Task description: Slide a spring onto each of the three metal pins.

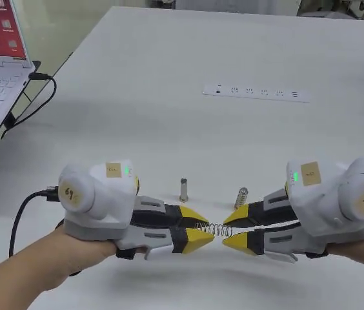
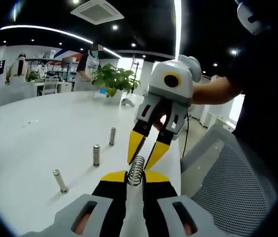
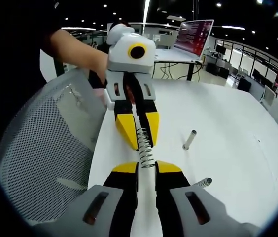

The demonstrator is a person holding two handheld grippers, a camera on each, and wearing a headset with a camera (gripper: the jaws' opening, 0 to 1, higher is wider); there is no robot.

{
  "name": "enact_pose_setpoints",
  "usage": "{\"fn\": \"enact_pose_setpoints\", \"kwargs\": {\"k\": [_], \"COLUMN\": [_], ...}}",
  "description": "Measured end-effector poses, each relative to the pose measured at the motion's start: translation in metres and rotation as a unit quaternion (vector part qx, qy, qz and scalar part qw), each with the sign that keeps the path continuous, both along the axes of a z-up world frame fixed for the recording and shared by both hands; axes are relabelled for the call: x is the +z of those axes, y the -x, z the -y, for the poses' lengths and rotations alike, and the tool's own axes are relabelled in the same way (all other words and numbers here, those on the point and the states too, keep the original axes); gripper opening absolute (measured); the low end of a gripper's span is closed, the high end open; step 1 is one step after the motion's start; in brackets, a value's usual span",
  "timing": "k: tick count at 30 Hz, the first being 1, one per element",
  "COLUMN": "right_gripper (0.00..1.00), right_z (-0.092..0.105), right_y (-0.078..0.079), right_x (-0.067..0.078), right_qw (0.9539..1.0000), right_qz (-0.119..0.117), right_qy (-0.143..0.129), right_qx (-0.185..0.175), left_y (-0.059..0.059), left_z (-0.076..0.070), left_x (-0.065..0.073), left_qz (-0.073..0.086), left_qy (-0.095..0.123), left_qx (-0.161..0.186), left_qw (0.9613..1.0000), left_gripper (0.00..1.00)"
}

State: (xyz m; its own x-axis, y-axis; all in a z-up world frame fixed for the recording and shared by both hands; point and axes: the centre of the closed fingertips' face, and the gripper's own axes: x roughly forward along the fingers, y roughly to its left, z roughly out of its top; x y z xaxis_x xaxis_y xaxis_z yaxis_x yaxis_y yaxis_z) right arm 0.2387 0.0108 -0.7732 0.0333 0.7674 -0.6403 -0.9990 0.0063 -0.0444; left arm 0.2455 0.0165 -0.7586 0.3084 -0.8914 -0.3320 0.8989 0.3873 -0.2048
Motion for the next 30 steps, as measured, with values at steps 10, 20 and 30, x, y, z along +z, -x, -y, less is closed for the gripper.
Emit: {"fn": "enact_pose_setpoints", "kwargs": {"k": [10,20,30], "right_gripper": [0.08,0.07,0.07], "right_z": [0.001,0.004,0.001], "right_y": [0.001,0.006,0.004], "right_x": [-0.002,0.006,0.017], "right_qw": [0.9999,0.9997,0.9994], "right_qz": [-0.008,0.012,0.02], "right_qy": [0.0,0.011,0.002], "right_qx": [-0.007,0.02,0.028], "left_y": [0.002,0.005,0.007], "left_z": [0.0,0.002,0.0], "left_x": [-0.002,-0.001,-0.005], "left_qz": [-0.007,-0.021,-0.015], "left_qy": [-0.003,0.01,-0.002], "left_qx": [-0.005,-0.013,-0.014], "left_qw": [1.0,0.9996,0.9998], "left_gripper": [0.04,0.04,0.03]}}
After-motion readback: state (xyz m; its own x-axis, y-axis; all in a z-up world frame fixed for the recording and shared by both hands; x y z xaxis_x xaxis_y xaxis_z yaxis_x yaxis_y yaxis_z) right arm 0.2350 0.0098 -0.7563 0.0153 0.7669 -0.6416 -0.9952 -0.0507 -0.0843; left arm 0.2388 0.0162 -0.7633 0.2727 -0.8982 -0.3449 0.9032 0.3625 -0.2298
